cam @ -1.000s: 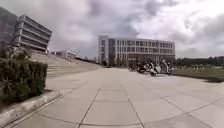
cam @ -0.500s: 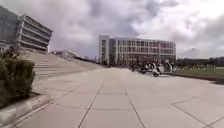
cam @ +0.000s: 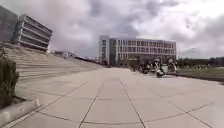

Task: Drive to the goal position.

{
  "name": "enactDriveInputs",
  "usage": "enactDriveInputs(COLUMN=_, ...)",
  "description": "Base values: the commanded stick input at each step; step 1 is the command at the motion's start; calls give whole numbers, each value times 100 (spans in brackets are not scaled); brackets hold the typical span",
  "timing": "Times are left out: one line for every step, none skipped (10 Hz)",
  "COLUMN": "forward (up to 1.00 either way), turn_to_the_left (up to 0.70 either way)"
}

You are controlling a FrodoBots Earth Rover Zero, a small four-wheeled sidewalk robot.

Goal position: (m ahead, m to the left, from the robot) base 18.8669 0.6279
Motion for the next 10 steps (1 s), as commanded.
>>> enactDriveInputs(forward=70, turn_to_the_left=0)
enactDriveInputs(forward=70, turn_to_the_left=0)
enactDriveInputs(forward=70, turn_to_the_left=0)
enactDriveInputs(forward=70, turn_to_the_left=0)
enactDriveInputs(forward=70, turn_to_the_left=0)
enactDriveInputs(forward=70, turn_to_the_left=0)
enactDriveInputs(forward=70, turn_to_the_left=0)
enactDriveInputs(forward=70, turn_to_the_left=0)
enactDriveInputs(forward=70, turn_to_the_left=0)
enactDriveInputs(forward=70, turn_to_the_left=0)
